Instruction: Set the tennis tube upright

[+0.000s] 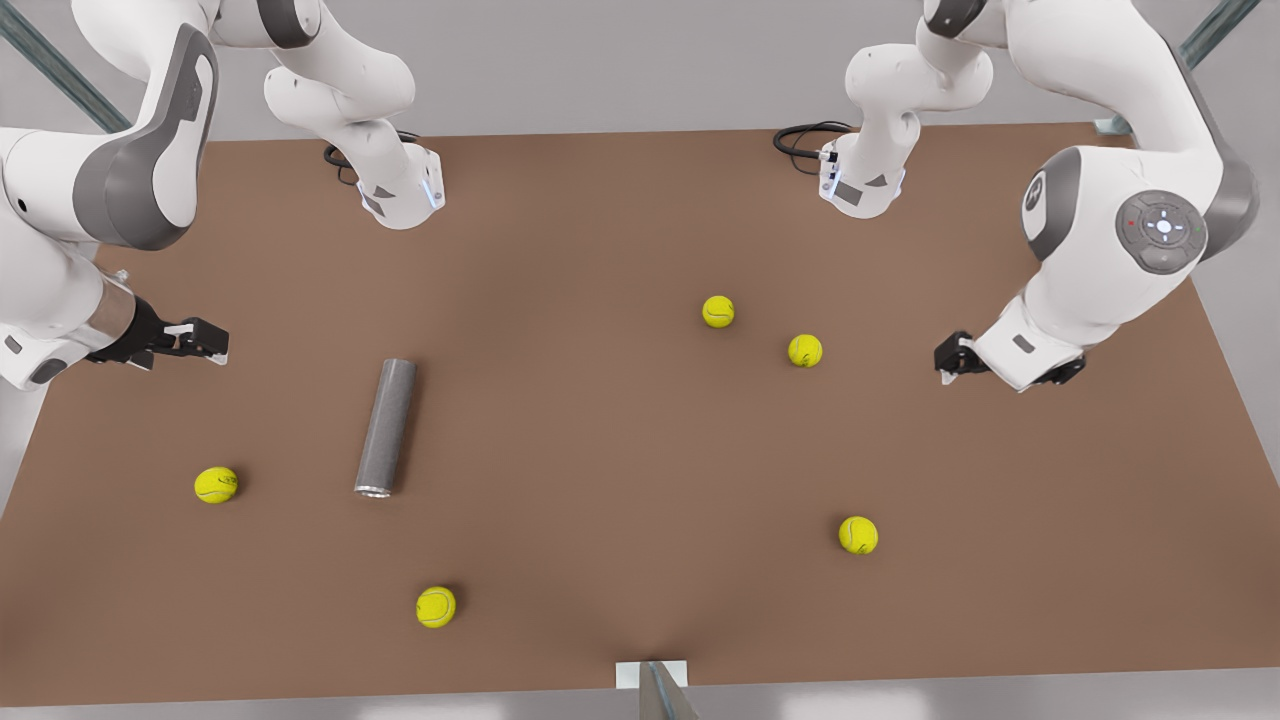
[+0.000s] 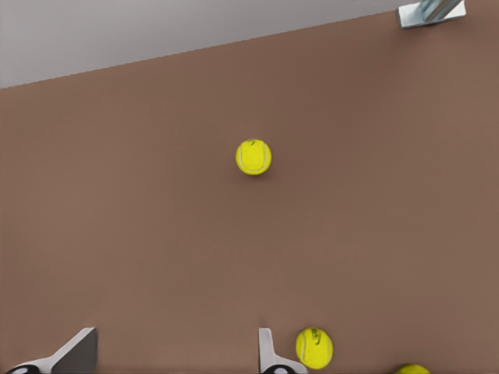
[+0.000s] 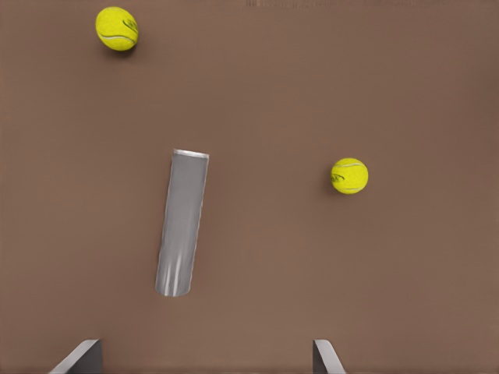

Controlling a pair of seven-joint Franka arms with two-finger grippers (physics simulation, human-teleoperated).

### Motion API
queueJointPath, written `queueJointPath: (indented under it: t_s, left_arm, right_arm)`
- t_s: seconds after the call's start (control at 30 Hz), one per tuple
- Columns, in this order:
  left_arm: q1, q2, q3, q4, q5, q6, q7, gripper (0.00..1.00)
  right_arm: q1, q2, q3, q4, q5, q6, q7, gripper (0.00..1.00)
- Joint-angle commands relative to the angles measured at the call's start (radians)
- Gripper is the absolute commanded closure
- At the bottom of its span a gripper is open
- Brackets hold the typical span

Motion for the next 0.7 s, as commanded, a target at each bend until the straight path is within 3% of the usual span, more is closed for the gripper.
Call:
queueJointPath:
  t_s: [0.0,0.1,0.3,0.5,0.67]
  left_arm:
    - [0.0,0.0,0.001,0.001,0.011,0.003,-0.045,0.0]
    - [0.0,-0.002,0.001,-0.001,0.012,-0.026,-0.051,0.0]
    - [-0.001,0.006,0.001,-0.005,0.012,-0.028,-0.059,0.0]
    - [-0.001,0.014,0.001,-0.004,0.008,-0.025,-0.06,0.0]
    - [-0.001,0.014,0.001,-0.005,0.005,-0.032,-0.059,0.0]
  right_arm:
    - [0.0,-0.001,-0.001,-0.001,0.0,0.001,-0.012,0.0]
    - [0.002,0.005,-0.001,-0.001,-0.003,-0.001,-0.01,0.0]
    - [0.101,0.213,0.009,-0.009,0.012,-0.036,0.27,0.0]
    - [0.118,0.201,0.013,-0.292,0.045,0.33,0.3,0.0]
    - [0.158,0.135,0.015,-0.607,0.043,0.784,0.3,0.0]
